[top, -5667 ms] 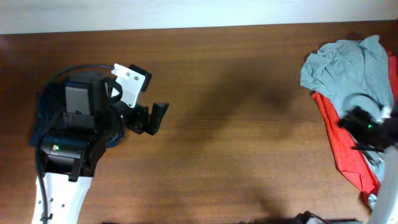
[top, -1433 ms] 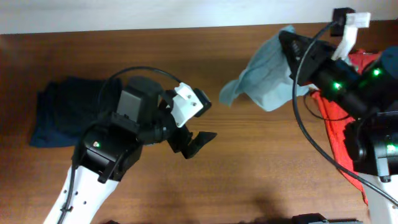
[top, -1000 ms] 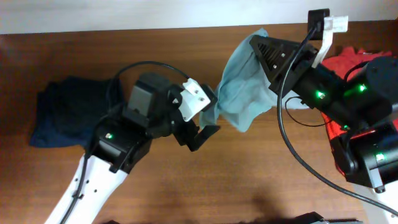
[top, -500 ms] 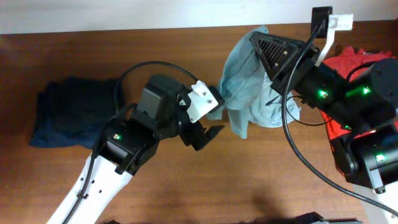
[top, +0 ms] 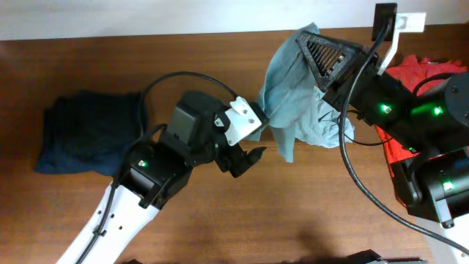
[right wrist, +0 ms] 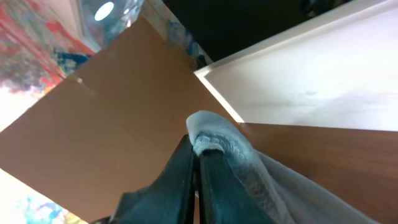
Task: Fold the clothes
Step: 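Move the left gripper to the lifted grey shirt and grasp it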
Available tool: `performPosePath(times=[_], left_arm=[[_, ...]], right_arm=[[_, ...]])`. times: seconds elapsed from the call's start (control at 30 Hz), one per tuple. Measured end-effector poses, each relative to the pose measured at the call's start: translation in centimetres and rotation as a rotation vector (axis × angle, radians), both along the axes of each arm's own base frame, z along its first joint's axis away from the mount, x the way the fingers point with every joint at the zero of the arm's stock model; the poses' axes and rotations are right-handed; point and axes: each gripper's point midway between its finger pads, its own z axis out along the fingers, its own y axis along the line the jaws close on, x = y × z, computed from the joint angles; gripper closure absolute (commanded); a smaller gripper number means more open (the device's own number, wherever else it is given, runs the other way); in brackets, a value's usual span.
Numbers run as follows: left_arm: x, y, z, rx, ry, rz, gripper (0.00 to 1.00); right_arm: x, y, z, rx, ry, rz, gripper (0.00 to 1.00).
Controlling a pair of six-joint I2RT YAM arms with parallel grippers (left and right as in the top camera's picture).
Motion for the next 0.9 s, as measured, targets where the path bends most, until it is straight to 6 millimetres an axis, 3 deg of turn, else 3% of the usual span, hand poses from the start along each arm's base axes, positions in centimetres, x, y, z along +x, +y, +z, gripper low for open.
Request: performPosePath(times=[0.43,0.5,0.53,0.6,0.73,0.9], left_arm=[[0.1,-1.0,0.3,-0.016,-0.021,-0.019,0.04],[0.3,-1.1,0.5,-0.021,-0.028,-0.019,0.11],[0.3,-1.1,0.4,-0.021,-0.03,-0.019,0.28],[0.7,-1.4,0.3,-0.023,-0.033,-0.017,0.49],[1.4,-1.3,-0.5,0.006,-0.034,0.003,0.77],[2.4,-0.4,-0.8,0.043,-0.057,0.063,0.91]], right_arm=[[0.2,-0.3,0.1,0.102,0.103,0.004,0.96],[0.2,-0.1,0.1,0.109,0.108,0.007,0.96],[0.1,0.0,0.1,0.11,0.11,0.011,0.96],[-0.1,0.5,0.2,0.112,0.111,0.024,0.96],[-0.2,0.8,0.2,0.116,0.111,0.026,0.96],[-0.1,0.6,0.2,0.112,0.104,0.012,0.96]])
